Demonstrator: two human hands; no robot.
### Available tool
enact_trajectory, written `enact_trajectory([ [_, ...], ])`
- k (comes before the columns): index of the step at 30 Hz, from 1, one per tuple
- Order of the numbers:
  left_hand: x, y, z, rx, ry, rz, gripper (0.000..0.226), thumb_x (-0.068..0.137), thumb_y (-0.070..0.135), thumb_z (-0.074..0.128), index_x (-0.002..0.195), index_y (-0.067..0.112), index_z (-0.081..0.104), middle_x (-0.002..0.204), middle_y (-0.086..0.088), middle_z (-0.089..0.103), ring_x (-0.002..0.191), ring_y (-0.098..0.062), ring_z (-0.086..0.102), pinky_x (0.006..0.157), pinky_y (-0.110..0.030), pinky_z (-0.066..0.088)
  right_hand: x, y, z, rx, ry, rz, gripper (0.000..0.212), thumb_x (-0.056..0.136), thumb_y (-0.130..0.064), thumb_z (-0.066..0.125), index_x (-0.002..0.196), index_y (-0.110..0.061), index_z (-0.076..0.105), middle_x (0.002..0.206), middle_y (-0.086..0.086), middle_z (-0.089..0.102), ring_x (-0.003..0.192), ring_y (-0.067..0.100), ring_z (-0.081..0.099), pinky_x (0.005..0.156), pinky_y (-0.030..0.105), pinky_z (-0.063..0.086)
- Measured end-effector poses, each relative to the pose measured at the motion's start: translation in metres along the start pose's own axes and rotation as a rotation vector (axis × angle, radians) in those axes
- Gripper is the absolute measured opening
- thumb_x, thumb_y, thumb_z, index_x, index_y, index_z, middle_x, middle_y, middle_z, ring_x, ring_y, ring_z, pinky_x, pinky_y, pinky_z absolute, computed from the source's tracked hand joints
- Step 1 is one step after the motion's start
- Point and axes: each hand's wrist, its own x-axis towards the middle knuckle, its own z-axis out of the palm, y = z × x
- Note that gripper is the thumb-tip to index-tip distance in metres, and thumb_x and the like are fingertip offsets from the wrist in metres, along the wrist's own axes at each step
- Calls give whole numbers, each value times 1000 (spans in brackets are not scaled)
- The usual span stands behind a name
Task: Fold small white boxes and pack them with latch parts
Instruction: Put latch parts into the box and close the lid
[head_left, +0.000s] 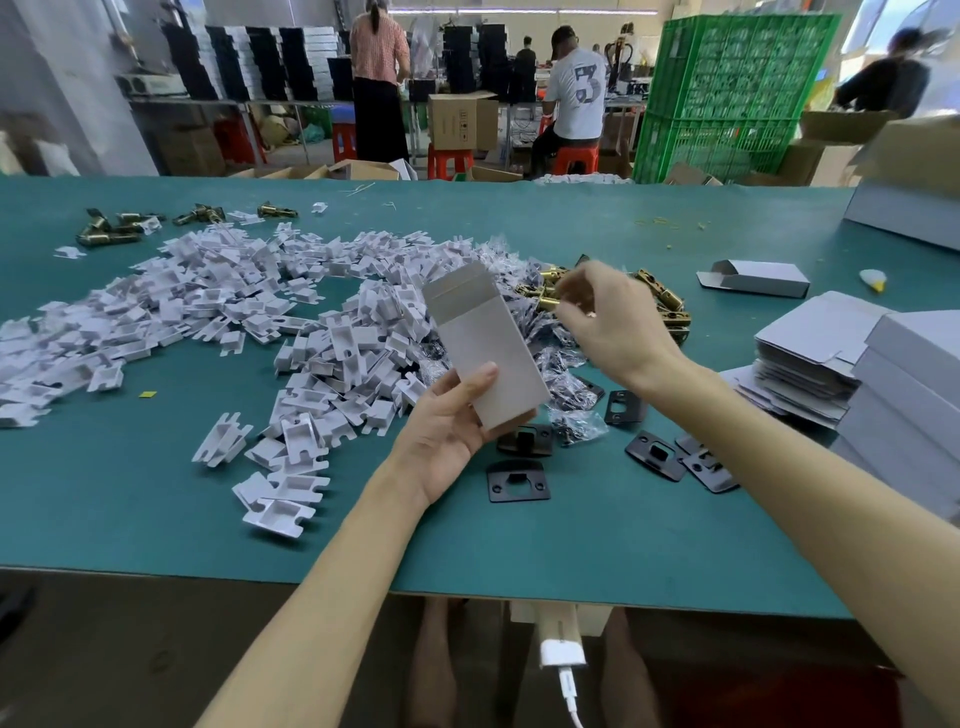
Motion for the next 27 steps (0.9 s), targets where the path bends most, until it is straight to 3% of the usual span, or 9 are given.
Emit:
enact_trajectory([
  [3,1,1,-2,-71,44,27,46,89,9,73,133,6,60,133,-21,68,123,-38,67,86,-54,62,-10,27,18,-97,-188,100,30,97,-19,68,122,-4,62,117,12,65,106,25,61,97,40,52],
  [6,2,3,-2,-107,76,48,48,89,9,73,134,4,57,129,-21,70,119,-38,69,81,-52,63,-20,47,35,-152,-317,198,46,95,-31,72,130,-6,56,125,15,60,113,28,58,101,45,49],
  [10,3,2,-3,-137,80,58,44,87,7,73,129,4,60,127,-22,71,117,-39,69,80,-53,63,-26,58,49,-179,-294,197,68,96,-38,69,151,-13,40,142,17,50,132,34,45,109,50,43],
  [12,4,1,-3,-114,74,61,43,87,8,73,128,5,61,128,-22,70,121,-39,67,84,-56,62,-25,57,53,-206,-271,150,71,96,-42,67,156,-20,34,141,17,51,133,37,41,108,52,41],
  [15,4,1,-3,-48,62,62,45,85,10,75,129,7,63,130,-19,70,123,-36,67,91,-57,60,-22,50,60,-305,-310,113,68,96,-36,68,154,-23,33,135,16,53,129,37,42,103,52,41],
  [18,4,0,-3,-7,47,50,41,84,9,76,124,9,67,126,-16,73,117,-32,71,87,-54,61,-19,46,64,-374,-270,113,59,95,-23,71,144,-13,39,134,15,54,127,37,43,101,50,42],
  [24,5,0,-3,14,28,41,39,85,9,74,124,7,68,124,-16,73,111,-31,73,82,-51,62,-19,49,62,-396,-213,105,57,91,-24,74,139,-12,45,131,15,55,124,35,47,103,47,34],
  [27,5,-1,-3,54,28,36,38,84,9,75,122,9,69,124,-15,73,111,-31,73,83,-51,63,-21,55,58,-341,-186,112,34,92,-21,74,120,-10,59,123,13,49,117,34,45,100,46,40],
])
